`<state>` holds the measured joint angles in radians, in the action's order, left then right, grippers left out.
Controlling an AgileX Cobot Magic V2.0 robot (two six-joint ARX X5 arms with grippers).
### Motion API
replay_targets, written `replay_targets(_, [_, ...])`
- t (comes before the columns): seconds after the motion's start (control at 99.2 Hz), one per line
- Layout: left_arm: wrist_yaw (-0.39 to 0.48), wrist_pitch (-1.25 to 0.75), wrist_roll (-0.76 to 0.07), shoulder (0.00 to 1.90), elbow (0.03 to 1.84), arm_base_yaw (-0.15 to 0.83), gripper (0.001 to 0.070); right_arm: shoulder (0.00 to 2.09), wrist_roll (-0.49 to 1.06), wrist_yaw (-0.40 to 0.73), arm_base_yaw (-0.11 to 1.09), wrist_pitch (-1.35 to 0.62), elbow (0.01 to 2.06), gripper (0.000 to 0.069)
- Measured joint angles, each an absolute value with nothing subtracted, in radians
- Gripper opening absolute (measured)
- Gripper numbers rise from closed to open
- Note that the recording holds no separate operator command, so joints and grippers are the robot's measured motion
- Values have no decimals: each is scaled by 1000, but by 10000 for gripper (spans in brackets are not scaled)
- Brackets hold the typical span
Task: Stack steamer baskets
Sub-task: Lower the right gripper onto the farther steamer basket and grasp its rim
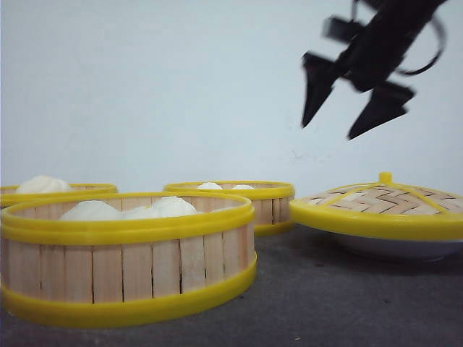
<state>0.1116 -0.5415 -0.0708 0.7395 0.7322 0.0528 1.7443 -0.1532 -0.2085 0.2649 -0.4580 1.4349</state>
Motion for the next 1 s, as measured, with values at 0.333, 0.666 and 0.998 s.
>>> replay_targets(0.333, [112, -542, -71, 739, 732, 53, 551, 2076, -109, -127, 292, -530, 1760, 554])
replay_targets(0.666, [112, -542, -71, 739, 732, 53, 552, 2246, -85, -126, 301, -570, 1913, 543])
replay_targets(0.998, [111, -542, -71, 739, 732, 53, 551, 2271, -81, -107, 315, -579, 1915, 252])
